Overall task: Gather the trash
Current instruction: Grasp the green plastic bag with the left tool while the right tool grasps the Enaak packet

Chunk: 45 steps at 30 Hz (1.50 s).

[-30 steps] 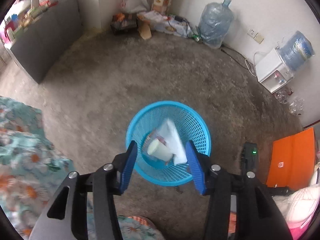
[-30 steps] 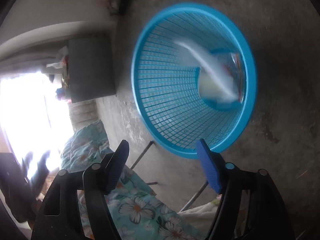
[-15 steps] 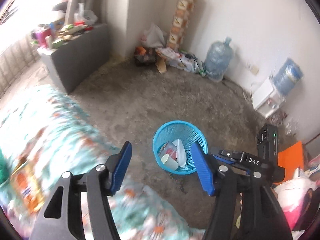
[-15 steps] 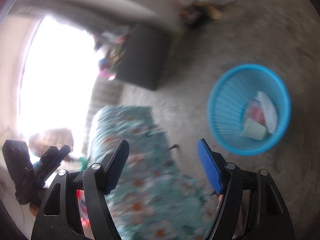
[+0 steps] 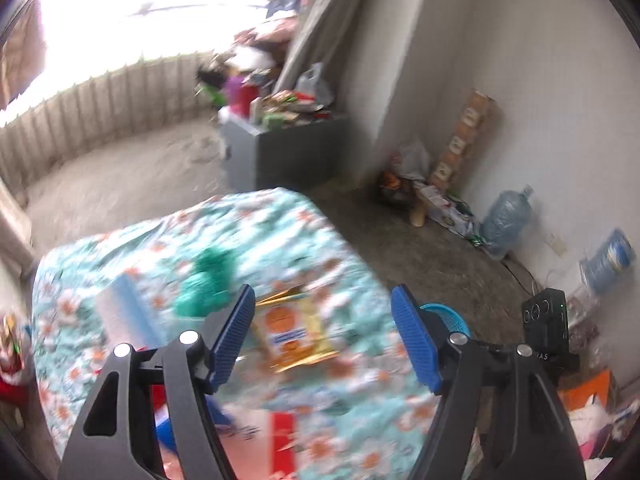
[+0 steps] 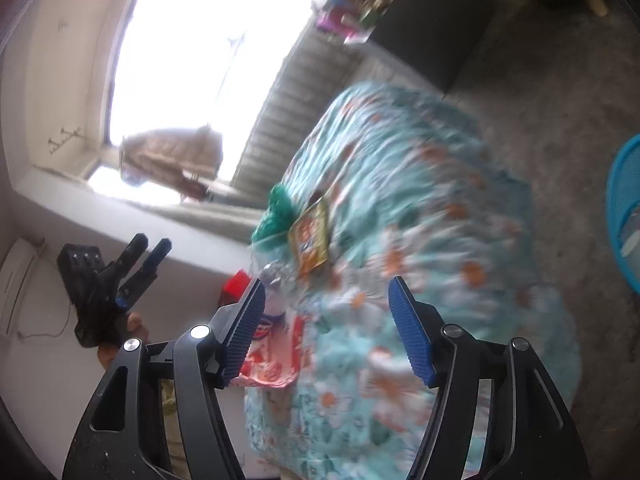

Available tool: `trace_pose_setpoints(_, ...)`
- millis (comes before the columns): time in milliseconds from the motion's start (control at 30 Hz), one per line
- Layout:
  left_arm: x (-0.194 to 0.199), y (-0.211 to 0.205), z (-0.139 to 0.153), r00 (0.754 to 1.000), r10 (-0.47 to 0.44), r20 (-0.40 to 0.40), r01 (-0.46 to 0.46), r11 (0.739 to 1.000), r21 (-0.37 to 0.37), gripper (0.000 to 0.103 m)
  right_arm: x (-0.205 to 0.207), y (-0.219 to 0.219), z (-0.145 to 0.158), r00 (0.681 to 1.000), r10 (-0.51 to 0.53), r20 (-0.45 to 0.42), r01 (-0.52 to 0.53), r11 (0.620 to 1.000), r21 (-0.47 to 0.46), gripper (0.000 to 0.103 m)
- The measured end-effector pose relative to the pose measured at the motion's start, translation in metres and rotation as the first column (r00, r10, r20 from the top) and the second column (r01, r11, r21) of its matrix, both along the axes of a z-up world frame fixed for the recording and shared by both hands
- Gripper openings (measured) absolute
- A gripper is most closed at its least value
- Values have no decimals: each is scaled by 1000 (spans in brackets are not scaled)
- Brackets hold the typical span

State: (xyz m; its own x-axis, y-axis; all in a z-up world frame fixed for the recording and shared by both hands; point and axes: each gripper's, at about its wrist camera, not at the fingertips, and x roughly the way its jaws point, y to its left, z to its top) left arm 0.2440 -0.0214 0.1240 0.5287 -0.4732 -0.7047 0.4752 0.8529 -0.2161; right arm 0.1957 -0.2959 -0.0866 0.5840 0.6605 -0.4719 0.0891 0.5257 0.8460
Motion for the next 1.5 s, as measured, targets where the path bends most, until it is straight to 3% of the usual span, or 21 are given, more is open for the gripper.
trace_pose_setpoints(100,31,29,-16,995,-4,-95,5,1000,5,72,26,34,0,996,79,-28,-79,997,-4,58)
trace_pose_setpoints(233,66,35,-41,993,20,-113,-7,993,116,73,60,66,-13,985,152,-79,-154,988,-11,53)
trace_pose_setpoints(433,128,41,-91,972,69,-227,-28,983,182,73,87,81,-25,972,177,-155,-184,982,-35,48)
trace_pose_setpoints(633,169,38,-124,956,92,-280,-35,978,203,73,98,85,-27,965,196,-175,-203,979,-26,43)
trace_pose_setpoints(967,196,24,-154,942,90,-323,-11,971,241,73,111,86,-30,961,209,-179,-211,977,5,28)
trace_pose_setpoints(1133,197,21,-157,937,83,-339,4,969,247,73,111,89,-29,960,215,-179,-217,976,4,28)
trace_pose_setpoints(1267,197,17,-156,923,41,-383,43,977,209,73,115,94,-28,959,220,-176,-221,975,15,28)
trace_pose_setpoints(1400,194,12,-155,926,24,-377,58,977,206,73,117,94,-31,959,222,-175,-220,975,30,26)
trace_pose_setpoints(1500,194,9,-159,924,33,-382,57,973,222,64,120,96,-33,958,227,-178,-223,974,40,20)
